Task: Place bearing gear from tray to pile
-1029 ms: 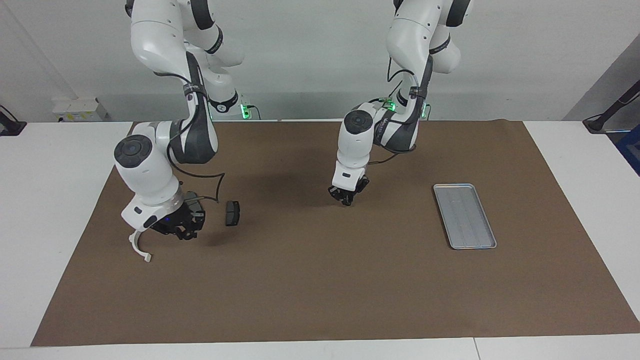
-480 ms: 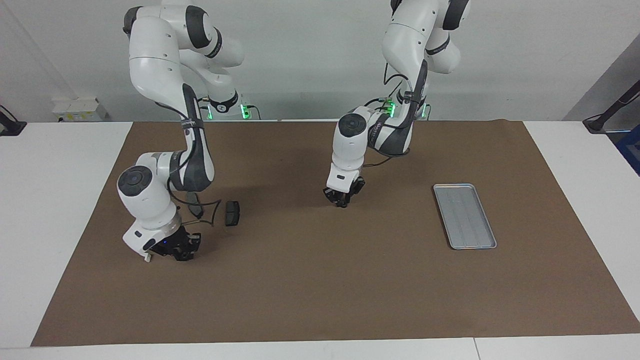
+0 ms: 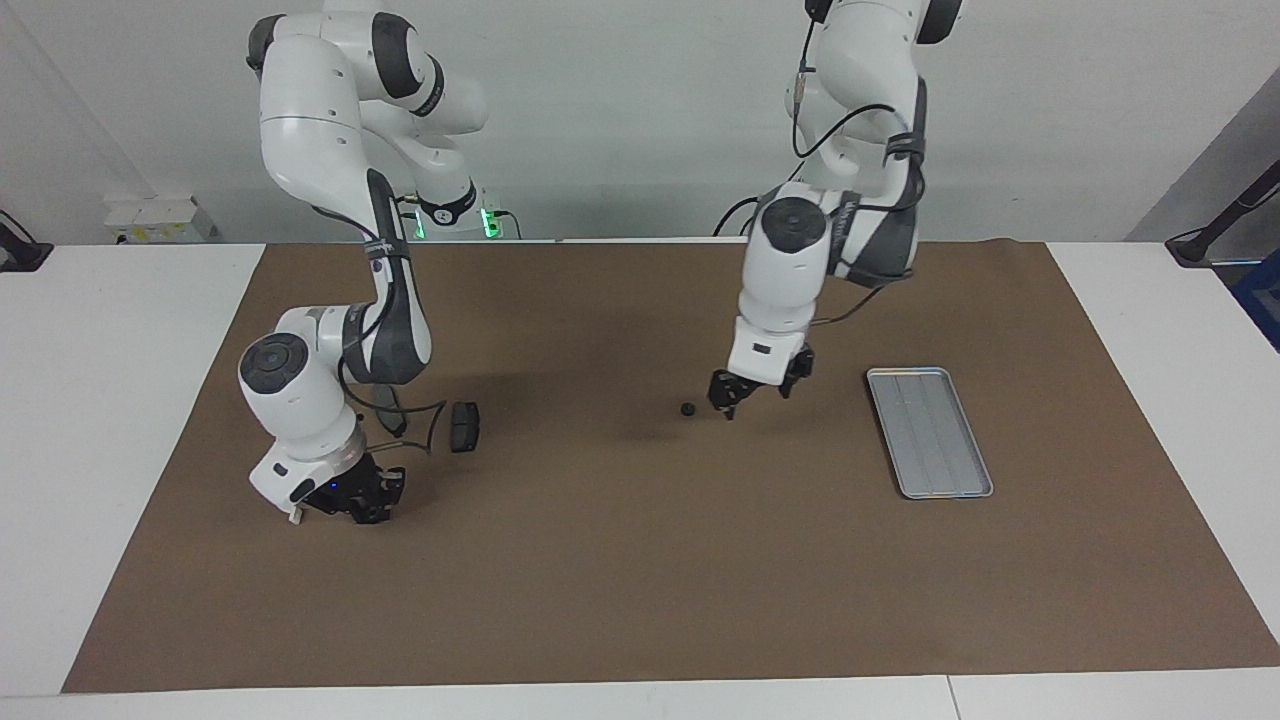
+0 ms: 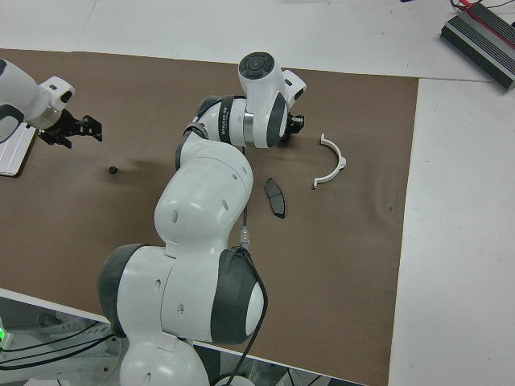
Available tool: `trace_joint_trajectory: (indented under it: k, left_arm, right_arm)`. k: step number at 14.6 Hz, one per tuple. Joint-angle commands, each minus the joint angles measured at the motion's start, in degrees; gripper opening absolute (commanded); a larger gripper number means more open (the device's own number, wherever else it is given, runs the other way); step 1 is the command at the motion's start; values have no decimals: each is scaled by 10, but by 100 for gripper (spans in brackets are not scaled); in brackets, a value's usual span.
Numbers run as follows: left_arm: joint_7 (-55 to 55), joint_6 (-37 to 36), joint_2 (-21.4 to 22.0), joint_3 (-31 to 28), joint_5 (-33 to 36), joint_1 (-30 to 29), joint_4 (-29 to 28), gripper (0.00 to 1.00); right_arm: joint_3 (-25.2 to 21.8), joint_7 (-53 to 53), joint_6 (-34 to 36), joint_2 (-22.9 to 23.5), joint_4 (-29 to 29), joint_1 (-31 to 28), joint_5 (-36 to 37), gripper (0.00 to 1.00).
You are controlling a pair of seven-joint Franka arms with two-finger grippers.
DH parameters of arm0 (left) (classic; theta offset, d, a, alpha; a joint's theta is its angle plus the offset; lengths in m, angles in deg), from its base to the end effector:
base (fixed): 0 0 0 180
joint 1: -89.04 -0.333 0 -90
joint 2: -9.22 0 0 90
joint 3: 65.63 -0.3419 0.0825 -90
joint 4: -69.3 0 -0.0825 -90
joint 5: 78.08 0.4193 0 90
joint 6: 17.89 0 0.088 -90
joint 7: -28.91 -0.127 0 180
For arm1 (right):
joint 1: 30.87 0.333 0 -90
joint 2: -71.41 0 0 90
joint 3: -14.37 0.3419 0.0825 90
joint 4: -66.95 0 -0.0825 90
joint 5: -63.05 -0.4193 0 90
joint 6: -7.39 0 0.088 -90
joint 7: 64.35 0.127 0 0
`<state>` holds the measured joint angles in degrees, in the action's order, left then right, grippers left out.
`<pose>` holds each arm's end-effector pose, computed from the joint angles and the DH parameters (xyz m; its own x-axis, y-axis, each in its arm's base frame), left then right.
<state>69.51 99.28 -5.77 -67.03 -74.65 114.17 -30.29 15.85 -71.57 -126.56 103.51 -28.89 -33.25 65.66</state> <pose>0.6215 -0.2697 0.4198 0.9621 0.2628 0.0732 0.2647 -0.9642 -0.0172 0.7337 -0.0149 0.2691 0.9855 0.1362 0.1011 0.1333 -0.9905 0.0352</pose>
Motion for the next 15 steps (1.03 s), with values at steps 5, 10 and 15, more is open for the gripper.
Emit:
trace_joint_trajectory:
  k: [5, 10, 15]
  left_arm:
    - [-230, -156, 58, 4, 6, -148, 91, 100]
    - [-331, -227, 183, 3, 5, -214, 49, 100]
    - [-340, -230, 240, 3, 5, -223, -40, 100]
  right_arm:
    - [4, -8, 68, -54, 1, 10, 6, 100]
    - [4, -6, 150, -113, 2, 38, 20, 100]
    - [6, 46, 234, -174, 3, 80, 18, 100]
